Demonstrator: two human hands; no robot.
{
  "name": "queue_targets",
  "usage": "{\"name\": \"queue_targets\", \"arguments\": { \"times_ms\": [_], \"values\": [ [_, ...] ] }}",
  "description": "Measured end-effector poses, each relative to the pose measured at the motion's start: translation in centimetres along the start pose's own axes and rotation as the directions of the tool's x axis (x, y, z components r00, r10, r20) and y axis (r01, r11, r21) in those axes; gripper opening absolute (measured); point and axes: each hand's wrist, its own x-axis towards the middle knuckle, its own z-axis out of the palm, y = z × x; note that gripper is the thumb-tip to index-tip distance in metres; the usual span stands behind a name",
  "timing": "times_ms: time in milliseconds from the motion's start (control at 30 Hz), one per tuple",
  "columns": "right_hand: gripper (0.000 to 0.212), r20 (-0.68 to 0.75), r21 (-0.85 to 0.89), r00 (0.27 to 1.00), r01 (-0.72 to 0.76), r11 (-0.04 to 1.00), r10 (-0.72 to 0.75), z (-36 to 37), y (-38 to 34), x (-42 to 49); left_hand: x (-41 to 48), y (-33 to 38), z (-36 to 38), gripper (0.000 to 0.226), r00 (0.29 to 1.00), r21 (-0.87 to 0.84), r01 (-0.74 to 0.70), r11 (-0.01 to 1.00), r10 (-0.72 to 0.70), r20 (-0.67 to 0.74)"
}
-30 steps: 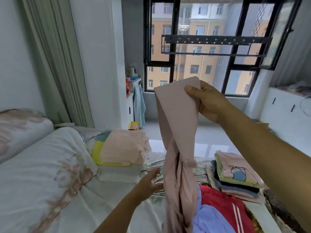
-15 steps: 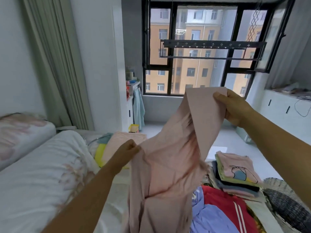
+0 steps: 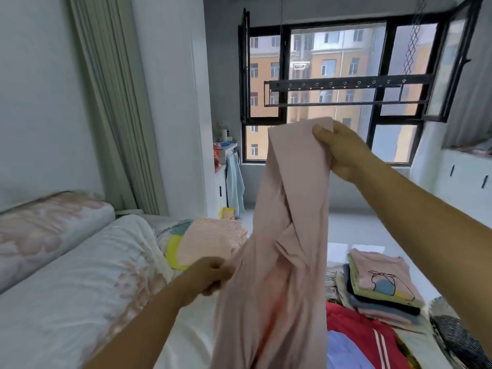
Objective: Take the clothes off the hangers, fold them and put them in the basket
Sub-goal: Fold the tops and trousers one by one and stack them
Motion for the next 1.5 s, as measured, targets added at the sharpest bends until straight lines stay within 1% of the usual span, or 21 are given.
{"name": "queue_targets", "arguments": {
  "times_ms": [67,100,133,200,267,333,400,500,600,667,733,833,967,1067,1167,1233,1300,1367,1400,1467,1500],
  "values": [
    [0.027,0.049,-0.061,0.998,-0.031,0.998,0.034,-1.2,1.1,-1.2,-1.0,-0.6,-2.0,0.038,0.953,0.059,0.017,0.998,0.002,-0.304],
    [0.025,0.075,-0.107,0.996,-0.041,0.993,0.049,-1.6,1.5,-1.8,-1.7,-0.8,-3.0,0.041,0.915,0.084,0.018,0.996,0.018,-0.403],
    [0.025,0.097,-0.165,0.993,-0.048,0.985,0.065,-2.1,1.8,-2.4,-2.5,-0.7,-3.7,0.043,0.886,0.107,0.009,0.994,0.042,-0.462],
    [0.027,0.115,-0.269,0.989,-0.055,0.961,0.089,-2.9,2.4,-3.1,-4.1,-0.5,-4.3,0.043,0.857,0.153,-0.009,0.988,0.086,-0.507],
    [0.033,0.103,-0.313,0.991,-0.051,0.948,0.087,-3.6,2.7,-3.3,-6.0,-0.4,-4.0,0.039,0.883,0.164,-0.039,0.986,0.111,-0.457],
    [0.037,0.095,-0.352,0.993,-0.034,0.936,0.071,-3.9,2.9,-3.4,-7.8,-1.3,-2.8,0.034,0.926,0.139,-0.093,0.986,0.137,-0.352],
    [0.037,0.118,-0.409,0.991,-0.010,0.912,0.064,-3.7,3.6,-3.6,-9.4,-2.9,-1.5,0.031,0.949,0.134,-0.107,0.985,0.142,-0.283],
    [0.031,0.150,-0.457,0.986,0.003,0.890,0.074,-2.3,5.3,-3.7,-10.1,-5.7,-1.1,0.034,0.963,0.212,-0.080,0.974,0.130,-0.236],
    [0.020,0.156,-0.514,0.984,0.012,0.857,0.080,0.1,7.5,-3.3,-9.1,-8.2,-2.3,0.040,0.976,0.166,0.000,0.986,0.036,-0.214],
    [0.016,0.142,-0.497,0.981,-0.046,0.867,0.134,1.9,9.8,-2.6,-7.7,-10.2,-3.3,0.039,0.976,0.098,0.070,0.993,-0.048,-0.211],
    [0.014,0.126,-0.470,0.970,-0.125,0.874,0.207,4.1,13.0,-1.6,-6.0,-12.8,-4.2,0.041,0.971,0.087,0.131,0.988,-0.110,-0.211],
    [0.013,0.103,-0.451,0.940,-0.247,0.857,0.326,7.6,19.4,0.6,-2.7,-17.3,-5.5,0.043,0.953,0.092,0.239,0.967,-0.215,-0.214],
    [0.014,0.041,-0.409,0.904,-0.374,0.833,0.426,12.8,28.7,4.8,2.5,-23.6,-8.2,0.034,0.904,0.042,0.358,0.933,-0.335,-0.267],
    [0.017,-0.031,-0.366,0.880,-0.451,0.814,0.473,16.5,35.1,8.8,7.3,-28.0,-10.6,0.024,0.846,0.005,0.444,0.896,-0.418,-0.330],
    [0.018,-0.104,-0.209,0.845,-0.534,0.819,0.524,19.2,41.5,11.5,12.2,-32.0,-12.6,0.009,0.761,-0.111,0.494,0.862,-0.491,-0.424],
    [0.020,-0.094,-0.175,0.795,-0.606,0.776,0.600,20.3,46.0,10.9,14.4,-35.0,-12.5,0.028,0.702,-0.146,0.539,0.830,-0.538,-0.466],
    [0.019,-0.036,-0.214,0.705,-0.698,0.683,0.709,20.9,50.7,7.6,15.0,-37.8,-10.6,0.030,0.706,-0.108,0.573,0.812,-0.556,-0.438],
    [0.016,-0.002,-0.288,0.565,-0.791,0.540,0.825,21.0,55.3,2.2,14.3,-40.2,-7.2,0.022,0.782,-0.007,0.564,0.826,-0.537,-0.318],
    [0.014,0.002,-0.324,0.487,-0.826,0.461,0.874,21.2,57.2,-0.8,13.7,-41.2,-5.2,0.020,0.818,0.038,0.550,0.834,-0.529,-0.227],
    [0.014,-0.001,-0.366,0.331,-0.878,0.308,0.944,21.6,60.9,-6.7,12.5,-43.2,-0.9,0.022,0.839,0.091,0.543,0.835,-0.543,-0.026],
    [0.016,-0.008,-0.378,0.275,-0.891,0.252,0.961,21.8,61.8,-9.0,11.8,-43.6,0.8,0.024,0.838,0.109,0.537,0.837,-0.544,0.047]
  ]
}}
